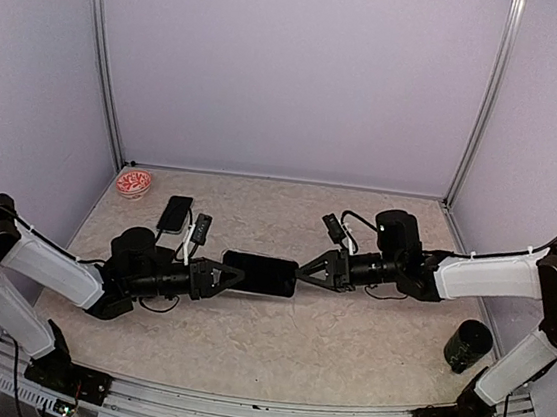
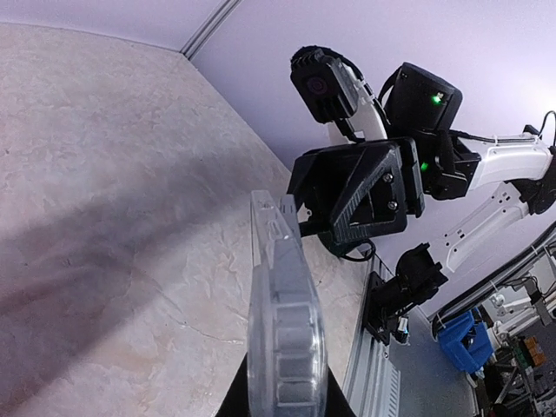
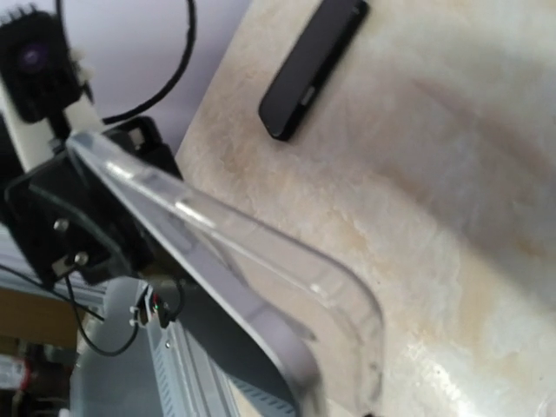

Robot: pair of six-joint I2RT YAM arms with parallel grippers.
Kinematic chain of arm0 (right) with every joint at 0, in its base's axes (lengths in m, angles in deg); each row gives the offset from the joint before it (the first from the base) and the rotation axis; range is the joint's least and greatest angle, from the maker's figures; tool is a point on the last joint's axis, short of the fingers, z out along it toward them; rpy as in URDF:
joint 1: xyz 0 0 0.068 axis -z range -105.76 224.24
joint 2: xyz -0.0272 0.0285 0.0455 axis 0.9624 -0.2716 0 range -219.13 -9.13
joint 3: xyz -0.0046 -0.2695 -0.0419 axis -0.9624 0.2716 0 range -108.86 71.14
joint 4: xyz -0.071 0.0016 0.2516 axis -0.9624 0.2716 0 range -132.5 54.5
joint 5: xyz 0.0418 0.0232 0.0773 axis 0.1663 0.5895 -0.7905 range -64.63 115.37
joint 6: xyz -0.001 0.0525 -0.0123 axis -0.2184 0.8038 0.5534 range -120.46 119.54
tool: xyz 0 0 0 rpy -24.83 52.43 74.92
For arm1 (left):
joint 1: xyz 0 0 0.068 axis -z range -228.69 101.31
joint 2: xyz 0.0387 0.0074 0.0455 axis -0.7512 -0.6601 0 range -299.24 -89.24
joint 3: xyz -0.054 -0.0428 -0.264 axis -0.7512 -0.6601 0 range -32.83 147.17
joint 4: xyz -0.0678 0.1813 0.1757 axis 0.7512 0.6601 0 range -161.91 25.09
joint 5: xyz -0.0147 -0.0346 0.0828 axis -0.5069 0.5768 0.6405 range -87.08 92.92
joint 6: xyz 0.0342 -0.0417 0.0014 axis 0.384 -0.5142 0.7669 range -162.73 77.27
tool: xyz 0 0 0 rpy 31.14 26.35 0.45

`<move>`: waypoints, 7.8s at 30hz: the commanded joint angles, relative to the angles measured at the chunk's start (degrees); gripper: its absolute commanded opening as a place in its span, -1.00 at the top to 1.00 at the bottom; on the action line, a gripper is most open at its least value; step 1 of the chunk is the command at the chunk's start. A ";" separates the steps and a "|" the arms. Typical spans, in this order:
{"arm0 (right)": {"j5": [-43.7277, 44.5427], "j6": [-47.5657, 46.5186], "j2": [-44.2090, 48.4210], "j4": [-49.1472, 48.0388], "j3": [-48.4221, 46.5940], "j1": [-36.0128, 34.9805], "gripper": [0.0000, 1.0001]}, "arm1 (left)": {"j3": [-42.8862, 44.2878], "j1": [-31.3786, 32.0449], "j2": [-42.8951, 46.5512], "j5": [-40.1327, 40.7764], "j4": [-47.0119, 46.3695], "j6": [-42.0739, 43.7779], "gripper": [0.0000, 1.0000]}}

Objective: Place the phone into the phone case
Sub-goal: Press the phone case onto the phone, then pass from the left arm to the right, then place the phone with the phone case at the center of the board.

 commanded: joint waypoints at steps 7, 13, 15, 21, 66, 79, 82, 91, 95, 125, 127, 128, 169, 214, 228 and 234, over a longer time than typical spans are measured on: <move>-10.55 -13.80 8.79 2.89 2.19 3.20 -0.41 | 0.82 -0.52 7.22 -7.27 -1.45 4.43 1.00; -17.04 -15.84 9.31 -2.20 4.40 3.22 -0.67 | 1.80 -0.61 10.26 -13.47 -0.29 5.31 1.00; -18.86 -15.81 9.14 -4.23 4.94 3.23 -0.68 | 2.18 -0.62 10.77 -15.03 -0.06 5.31 1.00; -23.74 -17.90 10.70 -7.45 5.78 2.50 -0.64 | 3.61 -0.62 10.68 -21.26 -0.68 4.70 1.00; -22.19 -28.12 9.96 3.71 0.60 -5.05 1.00 | 6.01 -0.62 1.71 -23.06 -4.30 1.76 0.82; -18.48 -22.71 10.71 -0.18 1.28 -5.03 0.15 | 2.71 -0.64 5.79 -13.47 -7.20 3.20 1.00; -16.50 -20.14 10.89 -3.00 2.16 -5.09 -0.08 | 2.27 -0.62 6.21 -11.67 -10.02 2.58 1.00; -11.44 -14.05 7.41 -8.74 2.87 -6.32 -0.13 | 1.14 -0.45 4.39 -9.48 -18.08 -0.34 1.00; -10.56 -12.03 5.97 -10.88 2.92 -6.55 -0.08 | 1.13 -0.12 4.03 -9.33 -18.66 -0.47 1.00; -3.89 -20.63 8.21 1.71 -1.36 -6.62 0.37 | 1.82 0.82 6.42 -8.90 -9.77 3.39 1.00; -0.31 -25.68 9.97 7.58 -2.30 -6.64 -0.01 | 2.14 0.54 7.35 -9.26 -6.95 3.99 1.00; 1.95 -28.12 10.88 10.25 -2.66 -6.64 -0.16 | 2.31 0.38 7.85 -9.56 -5.43 4.26 1.00; 53.46 -58.56 0.89 24.04 -15.61 -29.43 -0.99 | 12.38 1.75 3.49 -11.79 17.04 2.18 1.00; 51.59 -34.55 -21.06 34.63 -44.61 -26.31 -0.39 | -5.18 -6.16 45.91 25.23 38.79 4.69 -0.98; 49.70 -12.72 -33.56 35.79 -57.21 -19.45 -0.37 | -10.00 -6.34 62.29 34.65 50.64 0.96 -0.98; 52.89 -6.35 -40.32 38.96 -64.83 -18.33 -0.39 | -10.27 -6.34 64.41 37.39 52.87 0.13 -0.98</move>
